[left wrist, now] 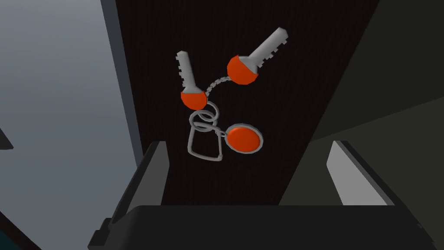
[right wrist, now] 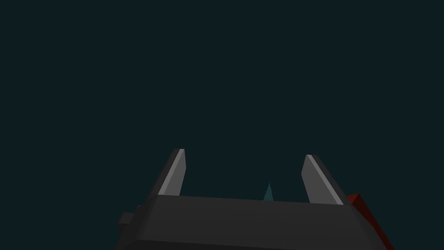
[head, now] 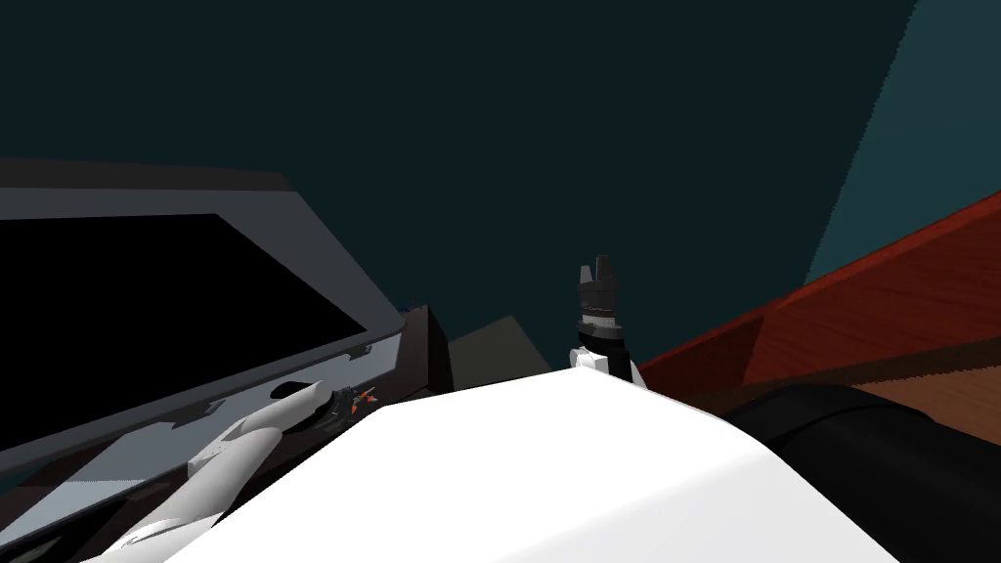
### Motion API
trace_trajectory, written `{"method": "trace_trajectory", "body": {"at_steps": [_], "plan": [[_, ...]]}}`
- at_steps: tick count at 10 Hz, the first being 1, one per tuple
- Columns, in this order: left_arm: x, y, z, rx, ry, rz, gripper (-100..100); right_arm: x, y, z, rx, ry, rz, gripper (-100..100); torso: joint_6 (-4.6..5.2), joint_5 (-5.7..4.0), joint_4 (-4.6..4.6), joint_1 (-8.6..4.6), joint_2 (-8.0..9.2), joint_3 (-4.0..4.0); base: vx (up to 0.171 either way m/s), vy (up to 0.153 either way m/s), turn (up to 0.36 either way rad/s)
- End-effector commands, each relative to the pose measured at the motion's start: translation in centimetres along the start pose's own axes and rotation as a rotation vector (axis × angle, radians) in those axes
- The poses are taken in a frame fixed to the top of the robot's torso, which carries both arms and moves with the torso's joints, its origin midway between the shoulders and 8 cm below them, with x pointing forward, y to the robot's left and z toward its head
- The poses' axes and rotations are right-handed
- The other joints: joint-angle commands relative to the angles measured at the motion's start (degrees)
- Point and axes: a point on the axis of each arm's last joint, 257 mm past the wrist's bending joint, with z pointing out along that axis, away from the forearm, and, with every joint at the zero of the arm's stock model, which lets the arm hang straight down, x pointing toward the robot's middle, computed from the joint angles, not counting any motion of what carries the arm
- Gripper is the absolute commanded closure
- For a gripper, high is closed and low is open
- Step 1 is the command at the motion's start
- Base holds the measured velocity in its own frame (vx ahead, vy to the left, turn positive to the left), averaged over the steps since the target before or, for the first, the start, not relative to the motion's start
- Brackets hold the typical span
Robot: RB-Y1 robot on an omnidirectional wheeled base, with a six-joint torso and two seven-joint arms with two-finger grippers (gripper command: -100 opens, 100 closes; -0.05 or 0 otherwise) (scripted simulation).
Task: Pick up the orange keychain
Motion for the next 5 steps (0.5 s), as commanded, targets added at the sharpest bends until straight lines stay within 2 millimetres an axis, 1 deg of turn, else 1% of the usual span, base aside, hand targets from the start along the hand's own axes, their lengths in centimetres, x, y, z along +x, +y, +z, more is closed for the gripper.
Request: {"method": "trace_trajectory", "body": {"at_steps": [1, 2, 3, 4, 5], "plan": [[-0.5, 1.9, 0.2, -0.071, 0.005, -0.053, -100, 0.0, 0.0, 0.0, 0.000, 0.000, 0.000, 0, 0.00, 0.00, 0.00, 0.00, 0.00, 0.00, 0.148, 0.035, 0.030], [-0.5, 2.1, 0.2, -0.078, 0.005, -0.054, -100, 0.0, 0.0, 0.0, 0.000, 0.000, 0.000, 0, -0.01, 0.01, -0.01, 0.06, -0.04, -0.02, 0.113, 0.034, 0.009], [-0.7, 3.2, 0.2, -0.120, 0.010, -0.085, -100, 0.0, 0.0, 0.0, 0.000, 0.000, 0.000, 0, 0.00, 0.01, 0.01, 0.05, 0.06, 0.03, 0.094, 0.030, 0.012], [-0.9, 4.2, 0.2, -0.157, 0.016, -0.114, -100, 0.0, 0.0, 0.0, 0.000, 0.000, 0.000, 0, 0.00, 0.01, 0.03, 0.04, 0.12, 0.07, 0.134, 0.041, 0.018], [-0.9, 5.1, 0.1, -0.190, 0.021, -0.140, -100, 0.0, 0.0, 0.0, 0.000, 0.000, 0.000, 0, 0.00, 0.01, 0.01, 0.08, 0.04, 0.03, 0.172, 0.052, 0.019]]}}
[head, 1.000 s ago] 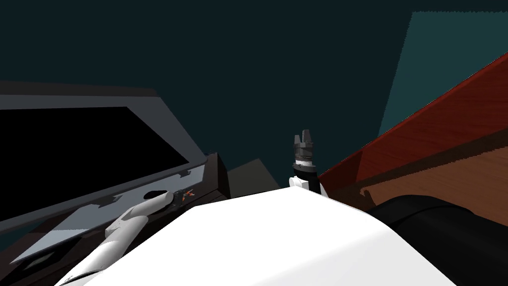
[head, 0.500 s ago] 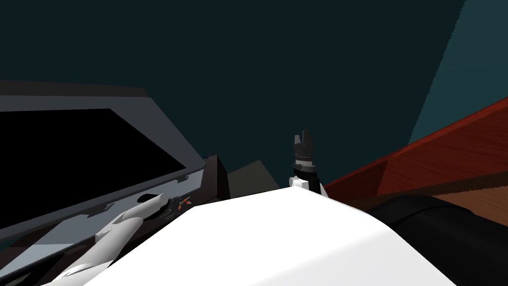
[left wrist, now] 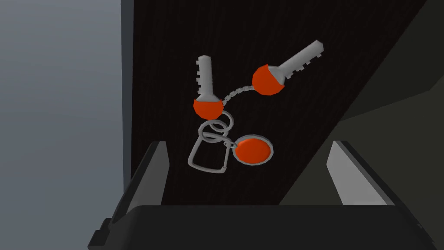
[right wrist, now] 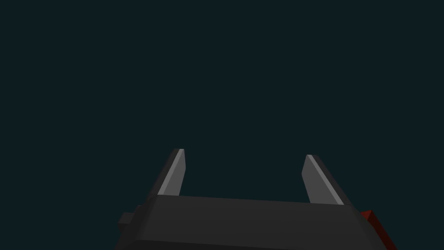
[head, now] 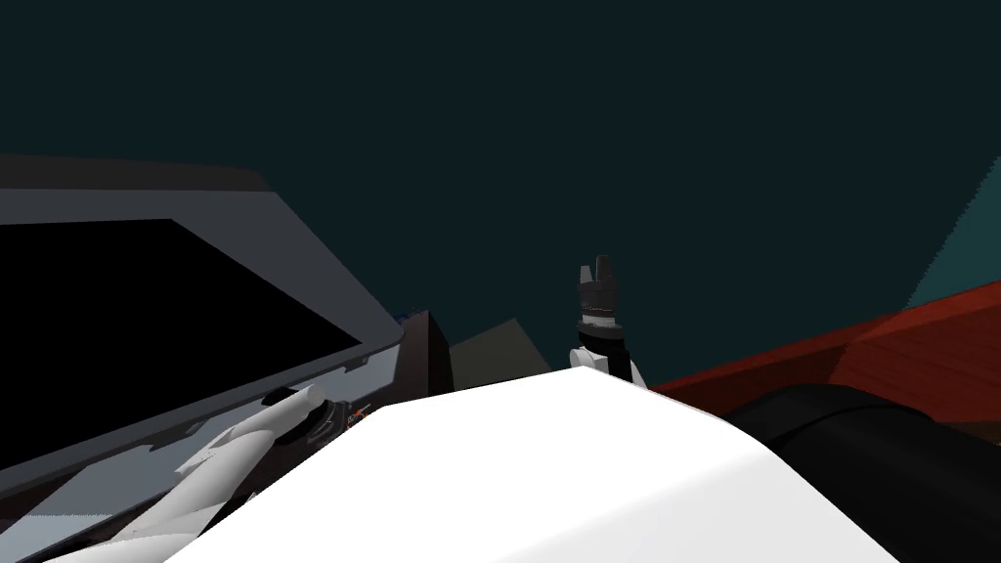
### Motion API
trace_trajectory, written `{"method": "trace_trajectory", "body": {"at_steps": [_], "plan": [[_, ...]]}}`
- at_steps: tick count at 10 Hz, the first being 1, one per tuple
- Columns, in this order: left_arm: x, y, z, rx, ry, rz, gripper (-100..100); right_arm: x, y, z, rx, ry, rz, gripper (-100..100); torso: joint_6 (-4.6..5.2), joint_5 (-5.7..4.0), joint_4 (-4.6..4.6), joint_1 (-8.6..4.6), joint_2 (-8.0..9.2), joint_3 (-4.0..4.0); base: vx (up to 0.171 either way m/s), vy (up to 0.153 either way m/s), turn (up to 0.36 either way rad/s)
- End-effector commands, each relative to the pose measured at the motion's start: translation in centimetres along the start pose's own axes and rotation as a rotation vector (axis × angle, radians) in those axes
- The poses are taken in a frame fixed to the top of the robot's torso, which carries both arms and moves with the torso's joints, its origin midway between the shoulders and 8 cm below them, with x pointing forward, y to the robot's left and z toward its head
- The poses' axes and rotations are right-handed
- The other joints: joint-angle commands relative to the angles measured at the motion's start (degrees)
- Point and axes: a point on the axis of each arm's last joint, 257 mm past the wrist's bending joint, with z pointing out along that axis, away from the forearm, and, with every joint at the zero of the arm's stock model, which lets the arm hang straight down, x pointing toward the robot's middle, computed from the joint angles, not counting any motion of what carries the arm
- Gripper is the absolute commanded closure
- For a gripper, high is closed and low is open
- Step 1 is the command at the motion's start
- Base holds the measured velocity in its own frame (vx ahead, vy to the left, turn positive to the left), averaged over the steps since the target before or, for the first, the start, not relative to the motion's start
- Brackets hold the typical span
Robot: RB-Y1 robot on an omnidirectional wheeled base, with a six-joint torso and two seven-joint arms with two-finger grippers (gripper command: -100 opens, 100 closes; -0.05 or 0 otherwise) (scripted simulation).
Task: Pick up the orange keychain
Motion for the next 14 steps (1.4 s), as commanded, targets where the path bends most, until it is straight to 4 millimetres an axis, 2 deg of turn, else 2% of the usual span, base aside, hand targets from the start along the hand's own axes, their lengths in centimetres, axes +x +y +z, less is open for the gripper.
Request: {"method": "trace_trajectory", "body": {"at_steps": [1, 4, 5, 6, 7, 9, 10, 11, 14], "plan": [[-0.2, 0.6, 0.1, -0.025, 0.004, -0.020, -100, 0.0, 0.0, 0.0, 0.000, 0.000, 0.000, 0, 0.00, 0.00, 0.00, 0.00, 0.00, 0.00, 0.116, 0.037, 0.005], [-0.3, 2.8, 0.3, -0.104, 0.021, -0.081, -100, 0.0, 0.0, 0.0, 0.000, 0.000, 0.000, 0, -0.01, -0.03, 0.07, -0.16, 0.33, 0.18, 0.083, 0.009, 0.016], [-0.4, 2.3, 0.2, -0.084, 0.016, -0.067, -100, 0.0, 0.0, 0.0, 0.000, 0.000, 0.000, 0, 0.00, -0.04, 0.05, -0.19, 0.22, 0.13, 0.054, -0.003, 0.004], [-0.4, 2.4, 0.2, -0.089, 0.017, -0.070, 0, 0.0, 0.0, 0.0, 0.000, 0.000, 0.000, 0, 0.00, -0.04, 0.07, -0.19, 0.36, 0.19, 0.009, 0.000, -0.001], [0.4, 3.2, 1.3, -0.089, 0.017, -0.076, -100, 0.0, 0.0, 0.0, 0.000, 0.000, 0.000, 0, 0.00, -0.04, 0.10, -0.19, 0.51, 0.28, -0.010, 0.011, -0.043], [1.1, 4.1, 2.4, -0.089, 0.016, -0.082, -100, 0.0, 0.0, 0.0, 0.000, 0.000, 0.000, 0, 0.01, -0.02, 0.14, -0.16, 0.66, 0.37, -0.019, 0.011, -0.063], [0.9, 3.9, 2.1, -0.090, 0.017, -0.078, -100, 0.0, 0.0, 0.0, 0.000, 0.000, 0.000, 0, 0.00, -0.02, 0.14, -0.16, 0.69, 0.39, -0.006, 0.003, -0.016], [0.9, 4.0, 2.1, -0.089, 0.016, -0.080, 100, 0.0, 0.0, 0.0, 0.000, 0.000, 0.000, 0, 0.00, -0.04, 0.14, -0.18, 0.65, 0.37, 0.000, 0.000, 0.000], [1.0, 4.0, 2.1, -0.089, 0.017, -0.079, 100, 0.0, 0.0, 0.0, 0.000, 0.000, 0.000, 0, -0.02, -0.05, 0.13, -0.19, 0.62, 0.35, 0.000, 0.000, 0.000]]}}
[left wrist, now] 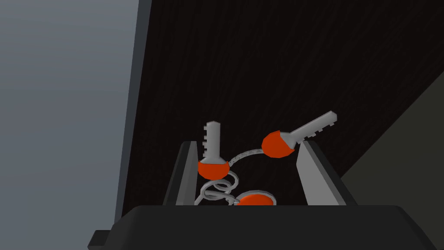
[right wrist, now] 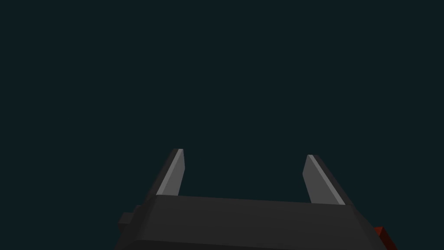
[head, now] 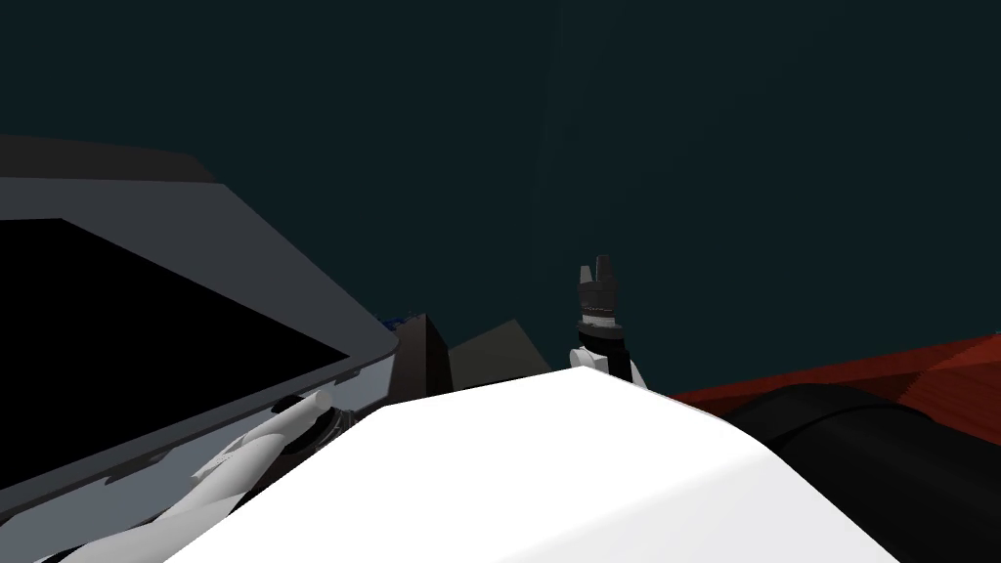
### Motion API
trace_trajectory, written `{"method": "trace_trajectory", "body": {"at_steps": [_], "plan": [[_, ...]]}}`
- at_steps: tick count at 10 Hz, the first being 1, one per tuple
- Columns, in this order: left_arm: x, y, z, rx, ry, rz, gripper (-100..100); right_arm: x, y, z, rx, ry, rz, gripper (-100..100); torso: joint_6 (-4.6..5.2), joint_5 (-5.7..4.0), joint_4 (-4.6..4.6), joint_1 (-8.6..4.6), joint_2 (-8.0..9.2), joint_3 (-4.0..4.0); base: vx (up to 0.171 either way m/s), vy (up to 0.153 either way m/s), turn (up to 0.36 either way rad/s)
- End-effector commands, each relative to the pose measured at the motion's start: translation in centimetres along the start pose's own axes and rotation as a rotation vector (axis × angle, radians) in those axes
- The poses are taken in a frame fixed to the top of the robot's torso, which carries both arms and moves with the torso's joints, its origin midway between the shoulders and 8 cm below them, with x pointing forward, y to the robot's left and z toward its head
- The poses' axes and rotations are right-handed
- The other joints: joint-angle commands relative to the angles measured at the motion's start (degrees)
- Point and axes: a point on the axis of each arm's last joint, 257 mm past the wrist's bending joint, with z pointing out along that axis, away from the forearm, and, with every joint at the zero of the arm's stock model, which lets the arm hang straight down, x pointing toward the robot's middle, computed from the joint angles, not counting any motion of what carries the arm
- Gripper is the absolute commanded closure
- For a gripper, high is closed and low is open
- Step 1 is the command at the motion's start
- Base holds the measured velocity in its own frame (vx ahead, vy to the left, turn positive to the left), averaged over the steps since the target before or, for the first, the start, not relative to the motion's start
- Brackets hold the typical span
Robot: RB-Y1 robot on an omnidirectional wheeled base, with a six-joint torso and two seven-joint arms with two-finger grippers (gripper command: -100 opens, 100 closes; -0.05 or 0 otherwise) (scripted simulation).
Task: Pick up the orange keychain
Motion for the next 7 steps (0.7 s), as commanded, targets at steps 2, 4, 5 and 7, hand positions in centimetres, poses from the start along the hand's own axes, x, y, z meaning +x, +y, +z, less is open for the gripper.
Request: {"method": "trace_trajectory", "body": {"at_steps": [2, 4, 5, 7], "plan": [[0.0, 0.0, 0.0, 0.000, 0.000, 0.000, 0, 0.0, 0.0, 0.0, 0.000, 0.000, 0.000, 0, 0.00, 0.00, 0.00, 0.00, 0.00, 0.00, 0.000, 0.000, 0.000], [-1.0, -1.3, -1.8, 0.000, 0.000, 0.008, 100, 0.0, 0.0, 0.0, 0.000, 0.000, 0.000, 0, -0.04, -0.06, 0.00, -0.03, -0.05, -0.02, 0.020, -0.012, 0.069], [-1.0, -1.3, -1.8, 0.000, 0.000, 0.008, 100, 0.0, 0.0, 0.0, 0.000, 0.000, 0.000, 0, -0.05, -0.07, -0.01, -0.05, -0.07, -0.03, 0.012, -0.007, 0.039], [-1.1, -1.4, -1.7, 0.002, -0.001, 0.007, 0, 0.0, 0.0, 0.0, 0.000, 0.000, 0.000, 0, 0.00, 0.00, -0.01, -0.02, -0.02, -0.01, 0.000, 0.000, 0.000]]}}
